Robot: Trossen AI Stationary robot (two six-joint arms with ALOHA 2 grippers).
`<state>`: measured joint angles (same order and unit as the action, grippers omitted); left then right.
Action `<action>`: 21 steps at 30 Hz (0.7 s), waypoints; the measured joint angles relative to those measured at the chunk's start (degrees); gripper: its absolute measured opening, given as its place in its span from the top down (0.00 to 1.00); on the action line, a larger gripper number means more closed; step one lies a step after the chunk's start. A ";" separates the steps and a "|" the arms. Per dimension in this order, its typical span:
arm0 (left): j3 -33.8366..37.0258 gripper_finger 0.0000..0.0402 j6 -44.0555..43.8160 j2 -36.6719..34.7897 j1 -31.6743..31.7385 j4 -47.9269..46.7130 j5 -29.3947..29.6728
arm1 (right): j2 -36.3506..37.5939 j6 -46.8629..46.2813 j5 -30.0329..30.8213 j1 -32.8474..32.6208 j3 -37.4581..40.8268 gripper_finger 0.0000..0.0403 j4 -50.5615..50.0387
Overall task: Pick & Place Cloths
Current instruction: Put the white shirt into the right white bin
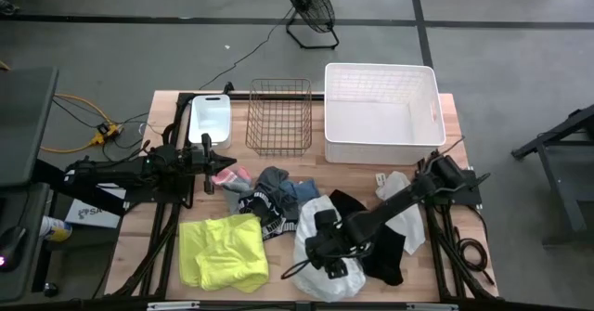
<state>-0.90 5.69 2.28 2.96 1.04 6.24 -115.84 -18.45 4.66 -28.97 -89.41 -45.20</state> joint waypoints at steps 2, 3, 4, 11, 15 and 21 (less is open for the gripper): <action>0.01 1.00 0.00 0.00 0.00 -0.02 0.00 | -0.84 -1.15 -0.95 0.59 0.00 0.07 -0.05; 0.02 1.00 0.00 0.00 0.02 -0.02 0.00 | -1.37 -1.63 -1.40 0.92 -0.02 0.07 -0.05; 0.02 1.00 0.01 -0.01 0.02 -0.02 0.00 | -1.71 -2.36 -1.93 1.21 -0.02 0.07 -0.07; 0.01 1.00 0.00 0.00 0.01 -0.04 0.00 | -4.40 -4.30 -3.91 2.85 -0.09 0.10 0.99; 0.02 1.00 0.00 -0.01 0.01 -0.04 0.00 | -6.00 -4.47 -3.49 3.27 -0.10 0.15 1.00; 0.00 1.00 0.01 -0.01 0.02 -0.04 -0.03 | -6.57 -5.11 -2.64 3.80 0.13 0.24 1.80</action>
<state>-0.91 5.70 2.27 2.98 0.99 6.22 -122.41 -23.55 2.02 -25.17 -89.27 -43.40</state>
